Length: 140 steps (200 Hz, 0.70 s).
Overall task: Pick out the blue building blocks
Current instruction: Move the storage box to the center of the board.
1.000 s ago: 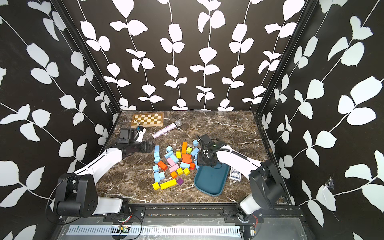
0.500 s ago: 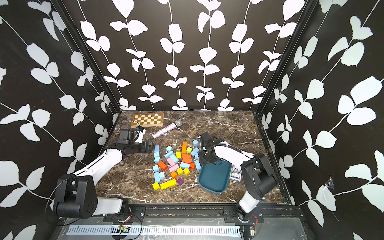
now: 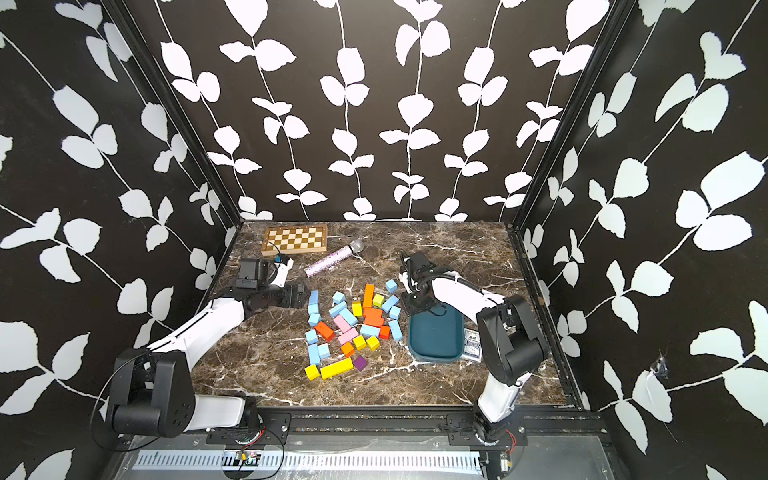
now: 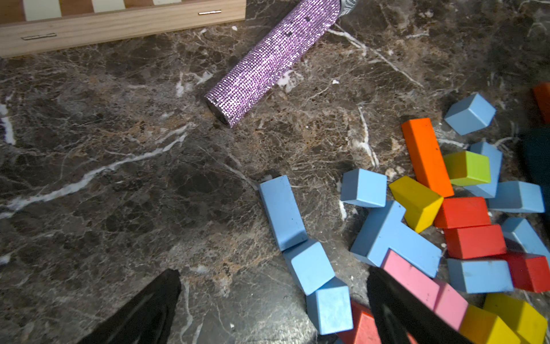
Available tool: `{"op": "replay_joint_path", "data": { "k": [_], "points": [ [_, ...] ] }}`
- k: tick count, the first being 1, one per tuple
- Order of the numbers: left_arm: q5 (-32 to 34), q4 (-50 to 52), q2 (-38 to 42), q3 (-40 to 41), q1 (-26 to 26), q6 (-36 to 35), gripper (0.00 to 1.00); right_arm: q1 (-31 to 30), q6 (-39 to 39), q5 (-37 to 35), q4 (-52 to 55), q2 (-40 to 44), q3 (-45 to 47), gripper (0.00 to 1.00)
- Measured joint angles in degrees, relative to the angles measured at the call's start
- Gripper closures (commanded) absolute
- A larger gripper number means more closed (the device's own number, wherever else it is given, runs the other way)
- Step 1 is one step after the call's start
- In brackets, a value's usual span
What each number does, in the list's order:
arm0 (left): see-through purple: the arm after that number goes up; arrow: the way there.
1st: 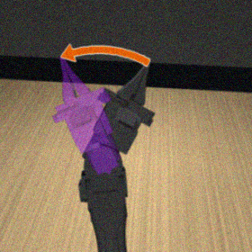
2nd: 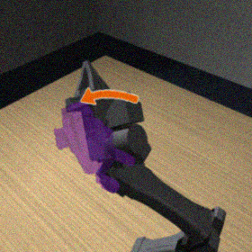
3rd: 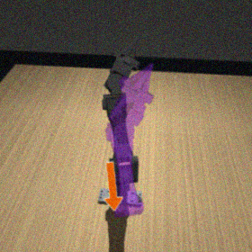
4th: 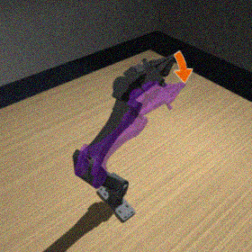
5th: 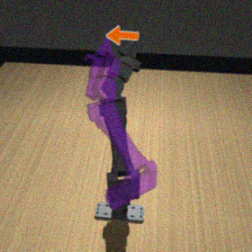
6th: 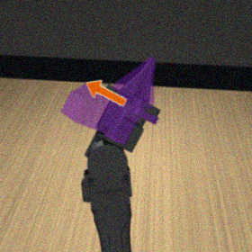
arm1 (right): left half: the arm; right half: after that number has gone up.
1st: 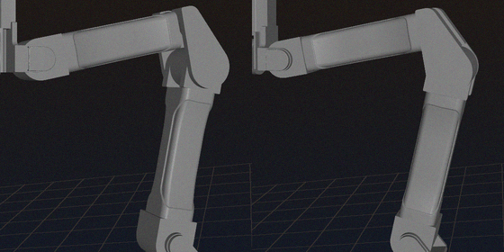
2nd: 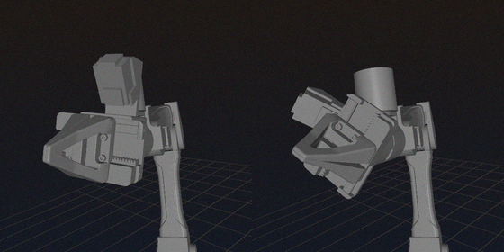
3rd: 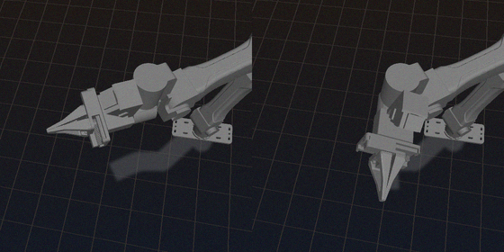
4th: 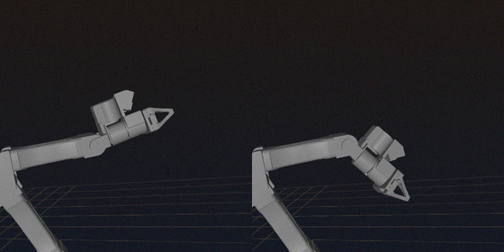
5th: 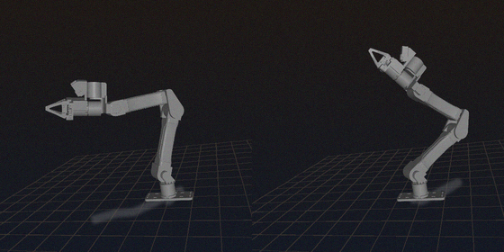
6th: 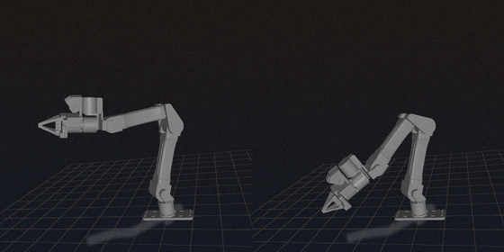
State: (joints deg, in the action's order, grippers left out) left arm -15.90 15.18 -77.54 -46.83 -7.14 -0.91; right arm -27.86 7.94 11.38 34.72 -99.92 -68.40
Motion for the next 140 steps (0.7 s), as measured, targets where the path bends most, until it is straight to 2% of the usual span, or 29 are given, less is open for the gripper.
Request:
{"op": "replay_joint_path", "data": {
  "k": [46,85,116,140],
  "points": [
    [-3.7,-0.2,0.0,0.5,0.0,-0.2,0.01,0.1,-2.4,0.0,-0.2,-2.4,-2.9,0.69],
    [-6.1,-0.4,0.0,0.8,0.0,-0.2,0.01,0.1,-3.8,-1.1,1.6,-2.4,-5.7,0.53],
    [-7.3,-0.5,0.0,0.8,0.2,0.8,0.01,-0.2,-2.8,-3.2,4.1,-0.3,-9.3,0.52],
    [-7.1,-0.5,-0.1,0.8,0.7,1.5,0.01,-1.4,-2.2,-5.7,7.4,0.6,-15.8,0.52]
  ]
}}
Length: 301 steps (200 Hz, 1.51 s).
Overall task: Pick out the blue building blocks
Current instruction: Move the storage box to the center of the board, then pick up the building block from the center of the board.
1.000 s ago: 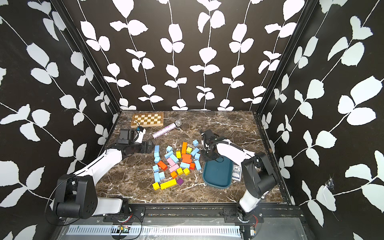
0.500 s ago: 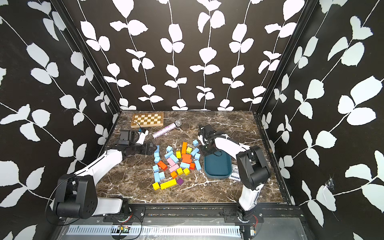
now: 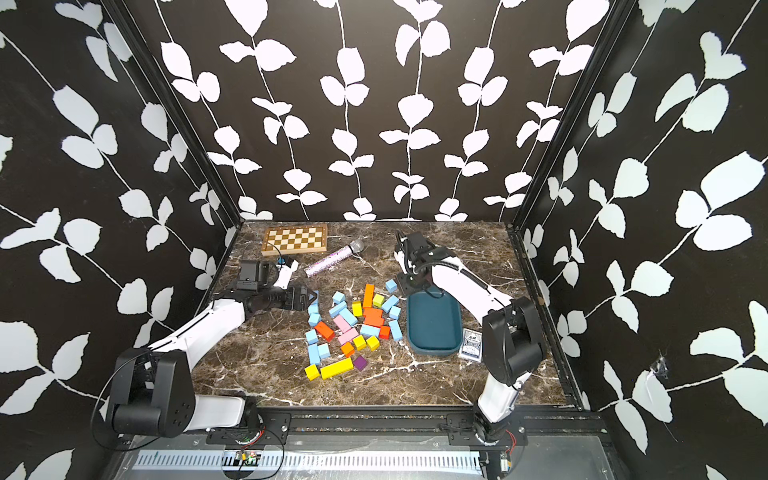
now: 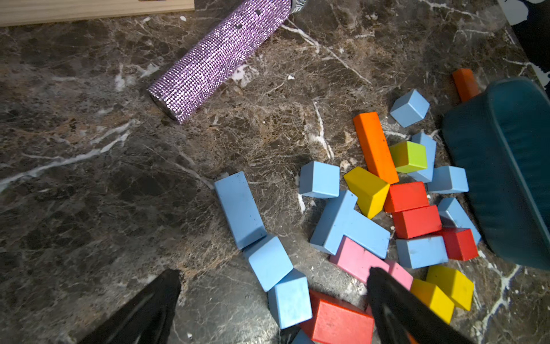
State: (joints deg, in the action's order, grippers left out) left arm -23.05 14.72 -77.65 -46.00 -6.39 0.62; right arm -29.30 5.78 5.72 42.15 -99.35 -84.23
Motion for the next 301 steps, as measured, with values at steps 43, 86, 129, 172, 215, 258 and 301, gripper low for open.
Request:
{"op": "replay_joint_path", "data": {
  "k": [43,86,129,172,215,258,301],
  "points": [
    [-0.1,0.0,0.0,0.0,0.7,0.5,0.01,-2.1,-1.5,-2.2,3.6,-4.6,-10.7,0.52],
    [-0.1,0.0,0.0,0.0,0.8,0.2,0.01,-2.1,-2.6,-2.4,6.2,-16.7,-18.5,0.52],
    [-0.1,0.0,0.0,0.0,1.1,-0.6,0.01,-2.1,-3.1,-2.0,8.7,-25.0,-22.7,0.5],
    [-0.1,0.0,0.0,0.0,1.1,-0.7,0.01,-2.1,-3.5,-2.2,9.6,-27.7,-23.8,0.49],
    [-0.2,0.0,0.0,0.0,1.1,-0.7,0.01,-2.1,-3.9,-2.3,9.4,-30.1,-26.0,0.51],
    [-0.3,0.0,-0.1,0.0,1.1,-0.8,0.01,-2.1,-4.3,-1.8,9.2,-32.6,-27.4,0.6],
    [-2.1,-0.1,-0.8,0.0,1.1,-0.9,0.01,-2.1,-4.5,-1.7,9.1,-32.8,-27.4,0.77]
  ]
}}
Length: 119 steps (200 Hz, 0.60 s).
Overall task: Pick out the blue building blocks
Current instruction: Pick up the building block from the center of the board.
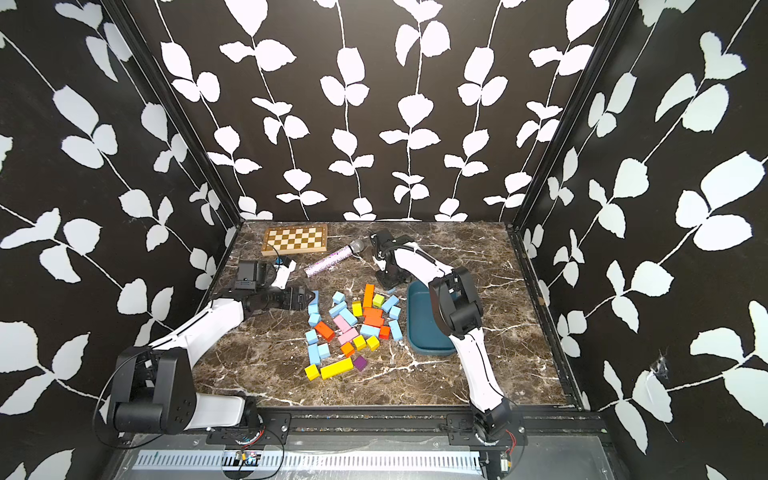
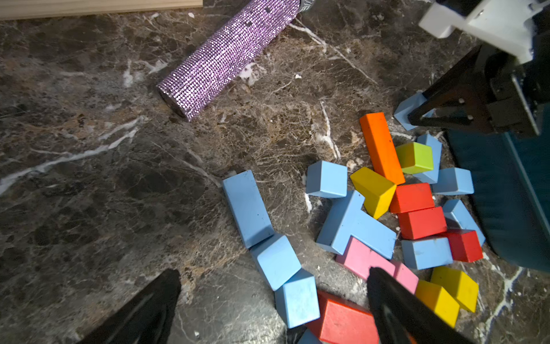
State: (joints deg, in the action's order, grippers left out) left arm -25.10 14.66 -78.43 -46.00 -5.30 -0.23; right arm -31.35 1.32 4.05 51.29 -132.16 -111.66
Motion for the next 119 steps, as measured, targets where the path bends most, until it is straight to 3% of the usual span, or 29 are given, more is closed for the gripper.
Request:
{"op": "replay_joint_path", "data": {
  "k": [41,98,119],
  "points": [
    [-9.1,-1.8,-2.3,0.0,-0.3,0.8,0.05,0.4,0.2,-0.8,0.0,3.7,2.4,0.77],
    [-16.8,-3.5,-5.2,-1.5,-6.3,1.7,0.07,6.2,4.2,-1.0,-2.7,31.5,21.6,0.77],
    [-17.4,-3.9,-6.4,-1.9,-7.5,1.7,0.07,9.2,6.0,-1.0,-4.0,37.4,29.1,0.76]
  ]
}}
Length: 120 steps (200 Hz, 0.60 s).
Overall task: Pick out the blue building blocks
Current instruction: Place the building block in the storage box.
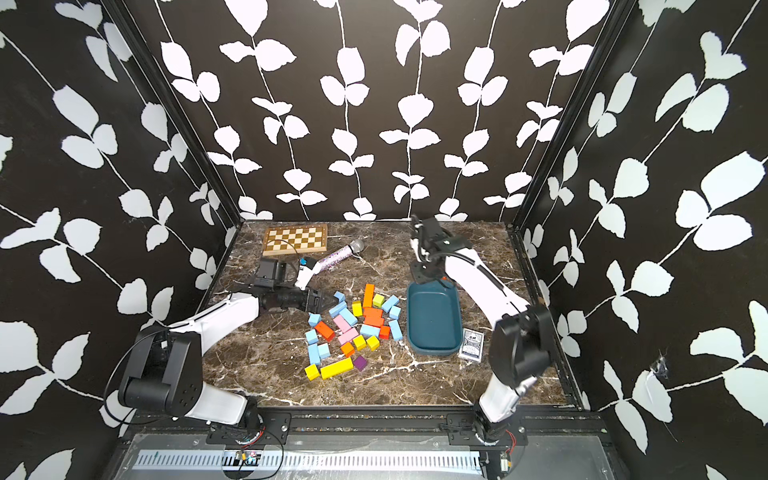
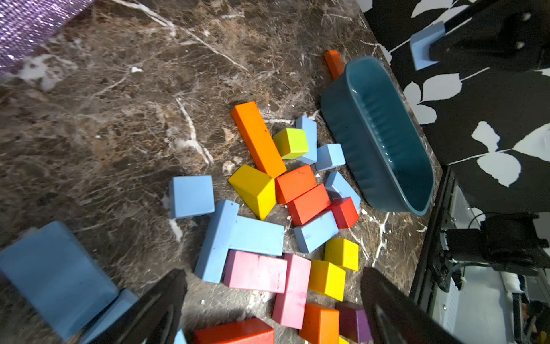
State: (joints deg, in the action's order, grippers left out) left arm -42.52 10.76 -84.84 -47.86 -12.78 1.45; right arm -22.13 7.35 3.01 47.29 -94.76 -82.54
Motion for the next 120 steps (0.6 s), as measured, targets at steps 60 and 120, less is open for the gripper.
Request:
{"op": "replay_joint_path", "data": {
  "k": [60,120],
  "points": [
    [1.7,0.0,-1.3,0.0,0.0,-0.2,0.06,1.2,4.6,3.1,-5.2,-5.8,9.2,0.75],
    [3.3,0.0,-1.3,0.0,0.0,-1.7,0.06,1.2,7.7,5.1,-11.4,-11.0,9.4,0.72]
  ]
}}
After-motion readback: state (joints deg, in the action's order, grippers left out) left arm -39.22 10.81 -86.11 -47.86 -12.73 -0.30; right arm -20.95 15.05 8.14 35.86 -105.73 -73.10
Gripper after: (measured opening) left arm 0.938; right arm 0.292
